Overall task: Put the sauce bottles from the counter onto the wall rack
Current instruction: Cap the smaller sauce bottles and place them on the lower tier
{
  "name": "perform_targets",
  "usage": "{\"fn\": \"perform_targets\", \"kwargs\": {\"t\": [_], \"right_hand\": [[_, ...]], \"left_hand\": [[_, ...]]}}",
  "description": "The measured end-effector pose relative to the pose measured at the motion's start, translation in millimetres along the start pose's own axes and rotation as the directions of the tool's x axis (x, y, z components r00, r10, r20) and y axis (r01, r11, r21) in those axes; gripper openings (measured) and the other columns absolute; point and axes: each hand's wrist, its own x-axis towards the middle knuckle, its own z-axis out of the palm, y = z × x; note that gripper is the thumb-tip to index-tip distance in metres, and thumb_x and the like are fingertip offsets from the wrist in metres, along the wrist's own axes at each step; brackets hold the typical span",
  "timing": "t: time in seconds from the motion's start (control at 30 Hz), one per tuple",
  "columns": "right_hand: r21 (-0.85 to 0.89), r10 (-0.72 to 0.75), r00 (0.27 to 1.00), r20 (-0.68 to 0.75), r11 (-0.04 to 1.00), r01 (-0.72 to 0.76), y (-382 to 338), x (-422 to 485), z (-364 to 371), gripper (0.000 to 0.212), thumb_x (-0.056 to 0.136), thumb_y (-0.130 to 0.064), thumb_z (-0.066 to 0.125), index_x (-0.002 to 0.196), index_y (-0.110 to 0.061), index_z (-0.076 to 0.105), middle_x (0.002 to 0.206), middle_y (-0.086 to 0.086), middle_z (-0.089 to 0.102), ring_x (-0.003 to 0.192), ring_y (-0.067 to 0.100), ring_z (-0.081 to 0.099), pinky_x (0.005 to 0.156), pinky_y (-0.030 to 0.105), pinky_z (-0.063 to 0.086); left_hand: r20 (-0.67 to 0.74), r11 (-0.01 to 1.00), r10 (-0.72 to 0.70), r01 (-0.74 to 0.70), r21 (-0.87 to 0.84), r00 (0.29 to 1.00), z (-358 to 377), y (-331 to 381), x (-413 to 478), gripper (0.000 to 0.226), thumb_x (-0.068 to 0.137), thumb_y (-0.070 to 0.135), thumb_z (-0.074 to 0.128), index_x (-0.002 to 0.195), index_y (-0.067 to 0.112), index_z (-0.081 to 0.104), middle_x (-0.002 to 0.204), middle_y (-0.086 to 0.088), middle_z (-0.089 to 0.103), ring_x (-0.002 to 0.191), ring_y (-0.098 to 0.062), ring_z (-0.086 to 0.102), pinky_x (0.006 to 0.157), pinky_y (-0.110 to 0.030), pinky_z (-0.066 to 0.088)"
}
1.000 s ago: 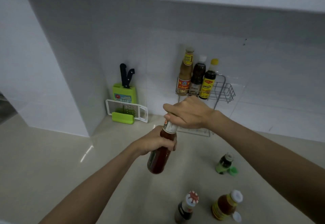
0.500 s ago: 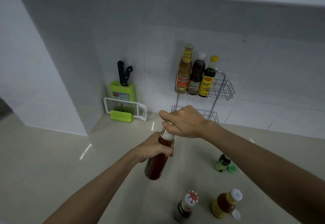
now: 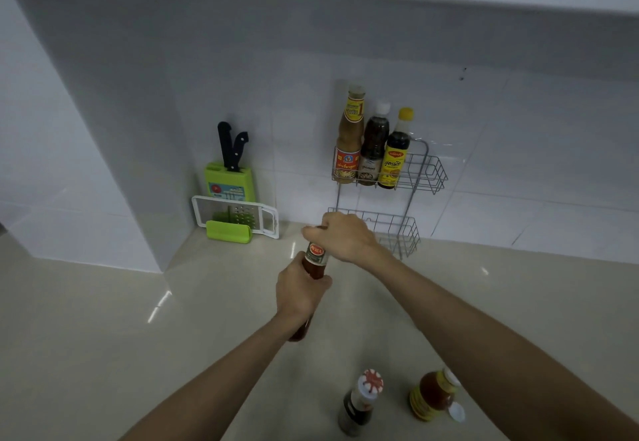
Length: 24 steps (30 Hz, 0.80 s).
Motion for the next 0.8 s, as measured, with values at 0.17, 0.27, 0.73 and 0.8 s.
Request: {"fn": "perform_targets", "kwargs": {"t": [0.17, 0.27, 0.73, 0.8], "right_hand": [[0.03, -0.089, 0.993, -0.081, 0.995, 0.092, -0.2, 19.8, -32.5, 0.032, 0.077, -0.049, 0.051, 0.067, -0.019, 0.054, 0.076, 0.002, 0.061, 0.076, 0.024, 0.059, 0.063, 0.032, 0.046], [0.139, -0.071, 0.983, -0.17, 0.986, 0.095, 6.6, 24.3, -41.4, 0.039, 0.077, -0.049, 0.056, 0.061, -0.014, 0.047, 0.067, 0.002, 0.056, 0.067, 0.022, 0.055, 0.059, 0.03, 0.041], [0.415, 0.16, 0.931, -0.327, 0.91, -0.011, 101.3, 63.2, 14.0, 0.036, 0.071, -0.04, 0.081, 0.093, -0.014, 0.067, 0.083, -0.005, 0.064, 0.079, 0.014, 0.062, 0.069, 0.022, 0.048], [0.438, 0.179, 0.881, -0.438, 0.898, 0.035, 109.4, 74.3, 18.4, 0.041, 0.069, -0.034, 0.084, 0.097, -0.009, 0.066, 0.083, -0.005, 0.064, 0.078, 0.012, 0.061, 0.063, 0.01, 0.041]], "left_hand": [[0.445, 0.986, 0.085, -0.012, -0.165, 0.891, -19.6, -13.3, 8.8, 0.094, 0.051, 0.025, 0.091, 0.128, 0.03, 0.038, 0.114, 0.006, 0.062, 0.104, -0.012, 0.062, 0.088, -0.031, 0.054], [0.425, 0.987, 0.055, 0.015, -0.16, 0.903, -7.8, -29.2, 8.5, 0.089, 0.053, 0.025, 0.09, 0.131, 0.027, 0.046, 0.113, 0.004, 0.066, 0.103, -0.012, 0.064, 0.084, -0.032, 0.059], [0.599, 0.999, -0.034, 0.038, 0.007, 0.8, 27.5, -6.9, 97.4, 0.092, 0.078, 0.0, 0.065, 0.151, 0.021, 0.014, 0.152, -0.001, 0.031, 0.129, -0.013, 0.038, 0.09, -0.02, 0.039], [0.582, 0.993, -0.107, 0.117, 0.02, 0.806, 28.4, -5.3, 117.7, 0.086, 0.083, -0.002, 0.052, 0.153, 0.023, 0.009, 0.157, -0.003, 0.023, 0.13, -0.014, 0.035, 0.093, -0.023, 0.036]]}}
